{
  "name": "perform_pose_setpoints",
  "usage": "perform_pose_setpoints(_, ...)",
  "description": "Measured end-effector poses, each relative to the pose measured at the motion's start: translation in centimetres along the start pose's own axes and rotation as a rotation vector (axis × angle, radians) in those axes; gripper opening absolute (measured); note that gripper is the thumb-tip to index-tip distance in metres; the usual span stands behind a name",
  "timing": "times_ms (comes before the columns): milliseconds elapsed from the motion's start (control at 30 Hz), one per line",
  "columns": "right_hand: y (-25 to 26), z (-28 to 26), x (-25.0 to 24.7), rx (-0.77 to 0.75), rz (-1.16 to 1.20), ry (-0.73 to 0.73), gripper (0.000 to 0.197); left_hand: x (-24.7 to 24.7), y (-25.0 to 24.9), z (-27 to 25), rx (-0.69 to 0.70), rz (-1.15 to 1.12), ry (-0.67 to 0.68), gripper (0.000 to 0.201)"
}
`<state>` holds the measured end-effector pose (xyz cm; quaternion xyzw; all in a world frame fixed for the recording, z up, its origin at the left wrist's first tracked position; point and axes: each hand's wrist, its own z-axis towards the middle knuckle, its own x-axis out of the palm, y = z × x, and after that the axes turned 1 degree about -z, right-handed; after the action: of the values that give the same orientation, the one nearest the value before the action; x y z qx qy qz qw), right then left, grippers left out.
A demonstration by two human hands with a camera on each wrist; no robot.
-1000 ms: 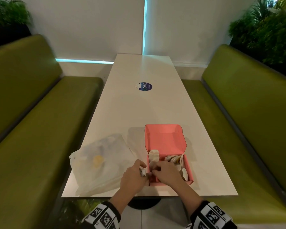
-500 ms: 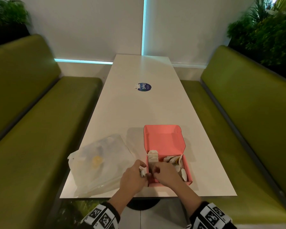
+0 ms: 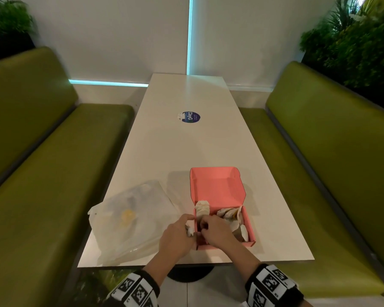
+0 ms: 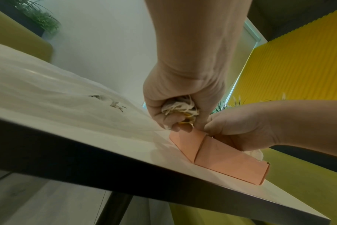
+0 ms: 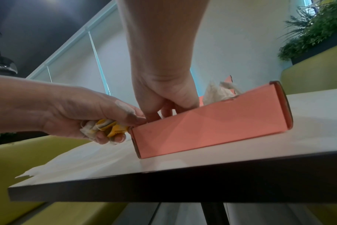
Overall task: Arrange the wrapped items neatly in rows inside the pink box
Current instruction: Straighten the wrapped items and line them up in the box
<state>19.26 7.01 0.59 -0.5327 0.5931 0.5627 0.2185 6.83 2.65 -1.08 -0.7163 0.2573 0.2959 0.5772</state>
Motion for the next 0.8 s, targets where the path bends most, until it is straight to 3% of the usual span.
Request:
perform_pose_setpoints(100, 0.0, -0.4, -0.9, -0.037, -0.008, 0.04, 0.022, -0.2, -0.2, -0.1, -0.003, 0.004, -0.003, 0.043)
perform_pose_setpoints(267, -1.9, -1.6, -5.8, -0.032, -0.061, -0.041, 0.017, -0.5, -0.5, -0.3, -0.021, 0.001, -0.005, 0.041)
perform_pose_setpoints(433, -4.2, -3.0, -8.9, 0.03, -0.369, 0.137, 0.043, -0.8, -0.9, -0.5, -0.01, -0.002, -0.023, 0.038)
perform_pose_setpoints(533, -4.2, -2.7, -7.8, -0.014, -0.358, 0.092, 0.026, -0.9, -1.2, -0.5, -0.008, -0.042, -0.04, 0.032)
perform_pose_setpoints(667, -4.7, -1.6, -7.8, -0.014, -0.151, -0.111, 0.017, -1.3, -1.3, -0.5, 0.033, -0.067, -0.091, 0.024)
perform_pose_setpoints(800, -4.8, -1.2, -9.2, 0.038, 0.083, -0.568, 0.011, -1.5, -1.1, -0.2, 0.064, -0.108, -0.132, 0.017)
